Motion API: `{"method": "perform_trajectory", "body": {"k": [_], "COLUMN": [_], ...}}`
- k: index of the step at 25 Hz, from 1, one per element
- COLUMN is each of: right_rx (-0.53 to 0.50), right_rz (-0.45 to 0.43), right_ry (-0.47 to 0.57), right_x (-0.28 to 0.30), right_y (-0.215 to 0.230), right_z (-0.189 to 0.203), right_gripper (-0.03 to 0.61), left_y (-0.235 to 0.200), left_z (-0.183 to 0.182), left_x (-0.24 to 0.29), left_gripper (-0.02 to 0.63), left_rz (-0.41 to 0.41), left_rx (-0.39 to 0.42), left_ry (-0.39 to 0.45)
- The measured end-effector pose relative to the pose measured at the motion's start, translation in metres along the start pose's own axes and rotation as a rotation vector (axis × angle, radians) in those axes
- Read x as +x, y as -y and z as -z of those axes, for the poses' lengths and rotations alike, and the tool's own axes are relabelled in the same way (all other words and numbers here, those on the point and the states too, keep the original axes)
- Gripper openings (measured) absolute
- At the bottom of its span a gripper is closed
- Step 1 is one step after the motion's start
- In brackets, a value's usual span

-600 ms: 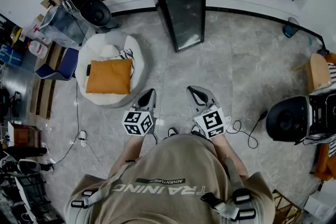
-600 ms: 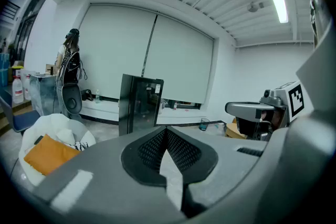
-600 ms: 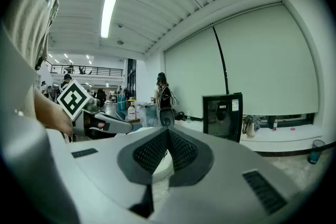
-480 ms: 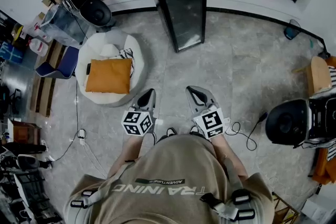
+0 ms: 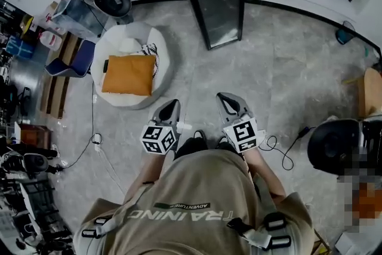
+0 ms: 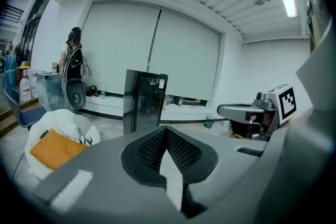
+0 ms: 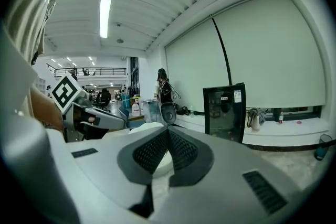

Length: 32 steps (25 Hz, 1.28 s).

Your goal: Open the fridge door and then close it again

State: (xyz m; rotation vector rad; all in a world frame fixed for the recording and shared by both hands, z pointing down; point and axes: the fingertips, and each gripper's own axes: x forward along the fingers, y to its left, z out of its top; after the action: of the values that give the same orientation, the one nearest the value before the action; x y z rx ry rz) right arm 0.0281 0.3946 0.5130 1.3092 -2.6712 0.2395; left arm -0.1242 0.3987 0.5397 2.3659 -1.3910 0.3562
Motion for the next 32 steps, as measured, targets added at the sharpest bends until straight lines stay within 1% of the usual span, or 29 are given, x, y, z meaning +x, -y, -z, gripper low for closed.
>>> {"method": "perform_trajectory", "body": {"k": [3,6,10,15,22,28,32], "right_rx": [0.011,0.023,0.011,-0.021,-0.005,0.013,0.027], "right_rz": [0.001,0.014,0.037,0.072,0.133,0.172,0.197], "right_ry": [-0.007,-0.04,-0.07,-0.065,-0.033,-0.032,-0.057], "right_x": [0.009,0.02,0.043,0.082,0.149,0.201,0.218], "right_y": [0.006,0.014,0.02,0.038,0.051,0.049,0.05], "right_z": [0.004,0.014,0.012,-0.013,-0.047,-0.059,-0.052], "right_gripper": [-0.005,-0.005,-0.005,-0.005,-0.005,-0.005,-0.005], "left_y": [-0.012,-0.022,-0.041,-0.068,-0.116,-0.153,-0.163], "left_z": [0.002,0.006,-0.003,-0.041,-0.086,-0.089,-0.086], "left_x": [0.003,0.014,0.037,0.077,0.115,0.142,0.159], "left_gripper": [0.002,0.002,0.001,0.002,0.002,0.002,0.002], "left_rz": [-0.01,-0.004,0.02,0.071,0.154,0.22,0.258], "left_rx": [0.004,0.001,0.007,0.03,0.085,0.075,0.07], "left_ry": [-0.006,-0.017,-0.006,0.042,0.048,0.018,0.006]}}
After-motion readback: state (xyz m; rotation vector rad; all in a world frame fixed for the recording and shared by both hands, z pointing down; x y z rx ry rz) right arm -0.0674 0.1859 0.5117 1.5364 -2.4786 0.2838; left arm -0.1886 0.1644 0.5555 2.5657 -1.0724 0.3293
